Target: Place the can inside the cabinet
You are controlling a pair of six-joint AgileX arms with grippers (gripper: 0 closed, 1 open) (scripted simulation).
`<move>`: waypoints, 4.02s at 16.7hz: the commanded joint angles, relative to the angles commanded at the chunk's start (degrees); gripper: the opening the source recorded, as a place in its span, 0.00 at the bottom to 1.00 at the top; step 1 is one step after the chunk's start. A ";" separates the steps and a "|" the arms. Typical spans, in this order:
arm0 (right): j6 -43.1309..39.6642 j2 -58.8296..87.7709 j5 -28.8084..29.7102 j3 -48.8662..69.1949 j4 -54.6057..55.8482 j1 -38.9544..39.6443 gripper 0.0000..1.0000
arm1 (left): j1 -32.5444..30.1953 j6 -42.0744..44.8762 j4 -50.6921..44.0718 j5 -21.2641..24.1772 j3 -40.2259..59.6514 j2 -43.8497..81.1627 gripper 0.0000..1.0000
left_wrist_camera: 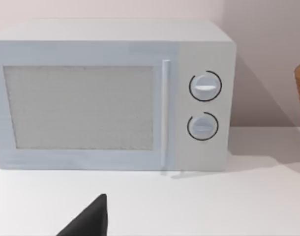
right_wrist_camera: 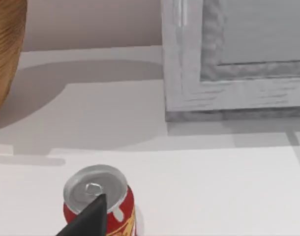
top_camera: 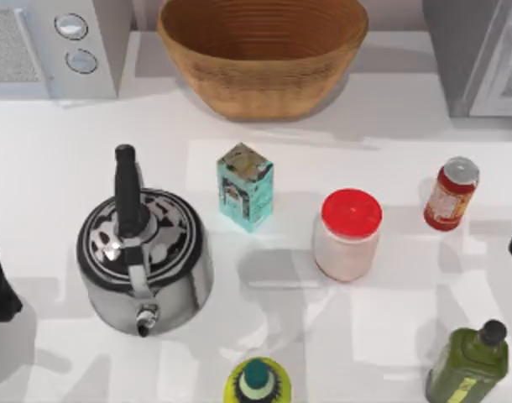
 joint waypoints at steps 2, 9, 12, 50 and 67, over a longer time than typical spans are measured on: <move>1.56 9.85 2.58 2.34 4.21 2.72 1.00 | 0.00 0.00 0.00 0.00 0.00 0.00 1.00; 6.01 39.17 9.93 8.94 16.14 10.41 1.00 | 0.00 0.00 0.00 0.00 0.00 0.00 1.00; 7.05 45.08 11.54 10.49 18.96 12.39 1.00 | 0.00 0.00 0.00 0.00 0.00 0.00 1.00; 4.66 62.50 7.93 20.70 26.96 8.10 0.00 | 0.00 0.00 0.00 0.00 0.00 0.00 1.00; 2.70 43.26 4.44 27.20 1.94 8.82 0.00 | 0.00 0.00 0.00 0.00 0.00 0.00 1.00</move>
